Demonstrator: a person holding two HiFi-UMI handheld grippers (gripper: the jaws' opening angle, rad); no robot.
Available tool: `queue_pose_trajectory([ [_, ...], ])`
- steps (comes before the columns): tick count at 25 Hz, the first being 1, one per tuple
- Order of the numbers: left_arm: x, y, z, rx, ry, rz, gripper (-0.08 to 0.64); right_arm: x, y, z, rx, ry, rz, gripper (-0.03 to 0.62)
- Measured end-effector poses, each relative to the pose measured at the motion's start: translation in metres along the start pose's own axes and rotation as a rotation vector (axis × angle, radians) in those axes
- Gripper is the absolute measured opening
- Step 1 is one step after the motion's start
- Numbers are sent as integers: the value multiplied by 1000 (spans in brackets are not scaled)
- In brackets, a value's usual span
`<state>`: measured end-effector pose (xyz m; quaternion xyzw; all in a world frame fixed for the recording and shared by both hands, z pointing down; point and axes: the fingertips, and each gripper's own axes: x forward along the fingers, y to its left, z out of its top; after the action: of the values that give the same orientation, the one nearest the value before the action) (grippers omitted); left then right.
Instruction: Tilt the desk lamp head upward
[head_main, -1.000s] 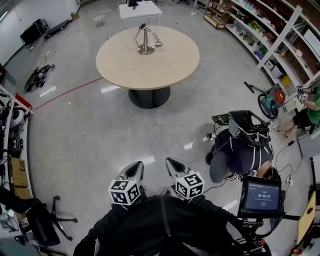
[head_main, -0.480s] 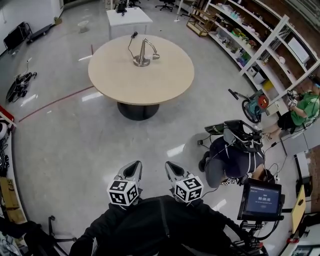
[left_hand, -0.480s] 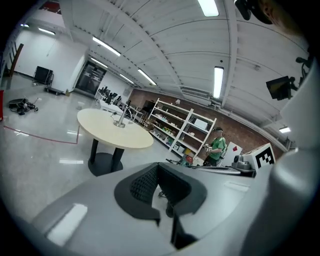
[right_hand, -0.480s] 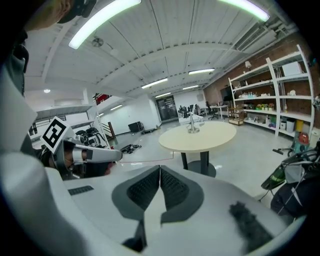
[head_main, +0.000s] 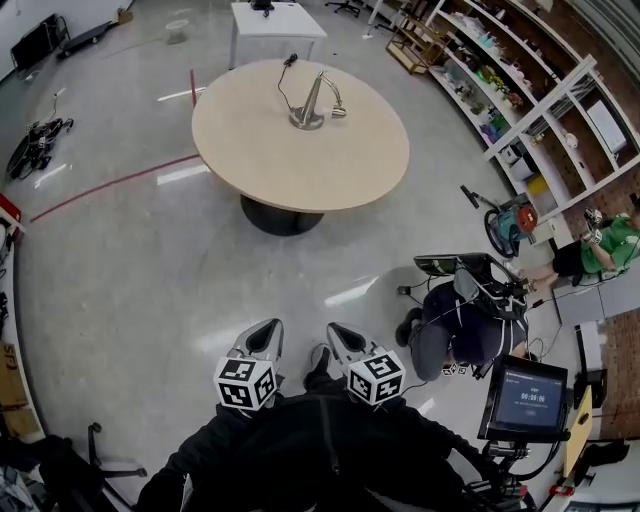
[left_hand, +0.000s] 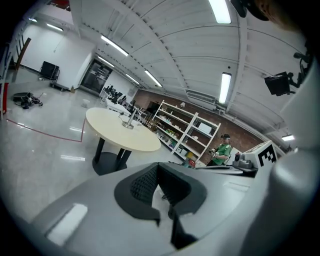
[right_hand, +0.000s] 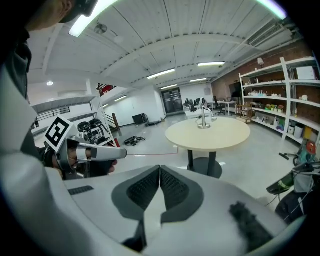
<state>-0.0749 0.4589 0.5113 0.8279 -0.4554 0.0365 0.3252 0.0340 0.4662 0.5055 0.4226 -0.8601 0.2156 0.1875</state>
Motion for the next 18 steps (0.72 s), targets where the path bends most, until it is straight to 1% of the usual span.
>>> queue_pose_trajectory([
  [5,10,11,10,-6,3,48,6,18,-14,12,22,3,43,6],
  [7,15,18,21,3,-8,80,6,30,-20,20,26,-1,68,6],
  [12,31,38,49,33,-42,157,6,67,-31,47,1,-42,153,6],
  [14,47,37,58,51,-41,175,6,75,-47,58,3,-60,171,6],
  [18,84,30,78,76,-24,202,6,87,-93,76,53,-80,167,6],
])
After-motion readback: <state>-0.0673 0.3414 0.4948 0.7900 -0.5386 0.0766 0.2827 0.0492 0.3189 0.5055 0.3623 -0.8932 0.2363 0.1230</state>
